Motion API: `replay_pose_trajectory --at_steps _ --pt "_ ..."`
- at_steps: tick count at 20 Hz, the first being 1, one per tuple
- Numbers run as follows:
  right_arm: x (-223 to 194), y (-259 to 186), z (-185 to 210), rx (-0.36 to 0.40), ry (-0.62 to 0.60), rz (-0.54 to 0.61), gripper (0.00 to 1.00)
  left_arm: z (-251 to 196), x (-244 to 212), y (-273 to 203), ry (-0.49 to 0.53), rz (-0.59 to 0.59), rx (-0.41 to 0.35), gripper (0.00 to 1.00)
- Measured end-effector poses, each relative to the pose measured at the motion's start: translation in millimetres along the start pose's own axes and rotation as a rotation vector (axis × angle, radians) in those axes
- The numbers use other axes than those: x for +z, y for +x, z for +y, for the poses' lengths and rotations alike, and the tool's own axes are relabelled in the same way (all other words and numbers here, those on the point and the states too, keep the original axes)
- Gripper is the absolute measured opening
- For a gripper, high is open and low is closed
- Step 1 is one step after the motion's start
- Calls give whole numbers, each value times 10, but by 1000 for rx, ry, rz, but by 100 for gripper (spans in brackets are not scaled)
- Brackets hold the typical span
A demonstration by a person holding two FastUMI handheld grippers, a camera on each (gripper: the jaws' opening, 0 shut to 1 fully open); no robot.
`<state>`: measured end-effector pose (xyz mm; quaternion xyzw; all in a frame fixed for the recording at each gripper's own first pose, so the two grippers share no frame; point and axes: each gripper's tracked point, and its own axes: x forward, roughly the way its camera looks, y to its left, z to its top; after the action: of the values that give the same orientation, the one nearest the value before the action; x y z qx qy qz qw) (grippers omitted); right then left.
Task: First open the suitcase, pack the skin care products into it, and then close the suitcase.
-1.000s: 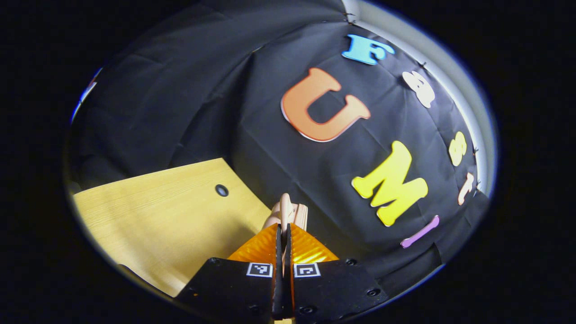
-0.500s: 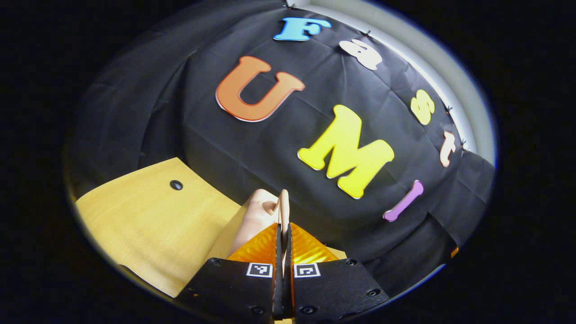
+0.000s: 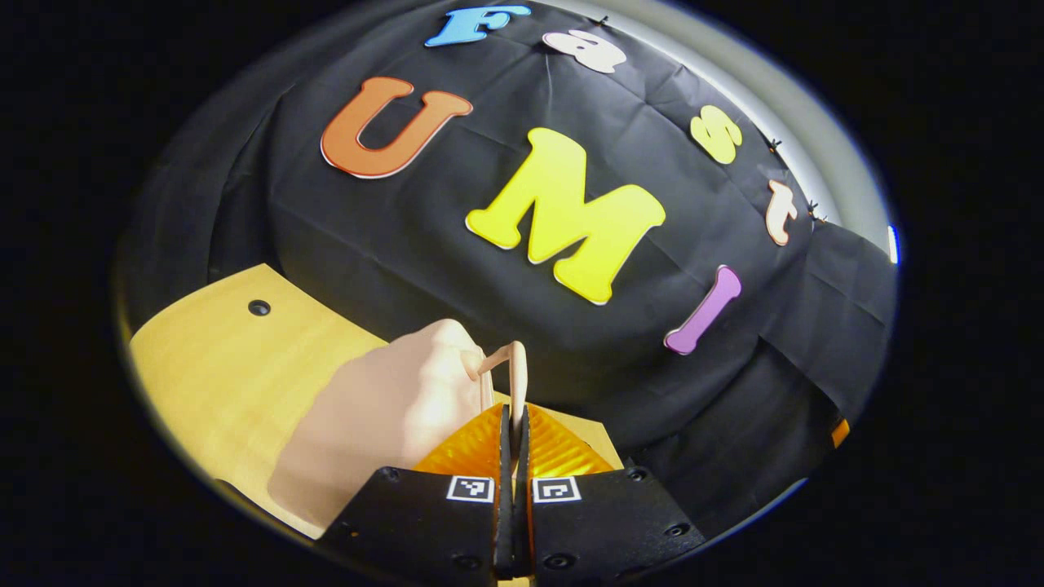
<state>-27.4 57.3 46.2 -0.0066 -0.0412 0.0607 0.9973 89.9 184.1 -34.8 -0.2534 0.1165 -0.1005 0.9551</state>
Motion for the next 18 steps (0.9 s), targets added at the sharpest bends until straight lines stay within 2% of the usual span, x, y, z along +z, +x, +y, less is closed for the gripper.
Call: replay_pose_trajectory --at_steps 6,18 --pt "-134 -7 -136 -31 1 40 77 -270 -493 223 84 94 -21 4" --pt "-349 25 -248 -62 -22 99 79 -385 -1625 643 186 291 33 4"
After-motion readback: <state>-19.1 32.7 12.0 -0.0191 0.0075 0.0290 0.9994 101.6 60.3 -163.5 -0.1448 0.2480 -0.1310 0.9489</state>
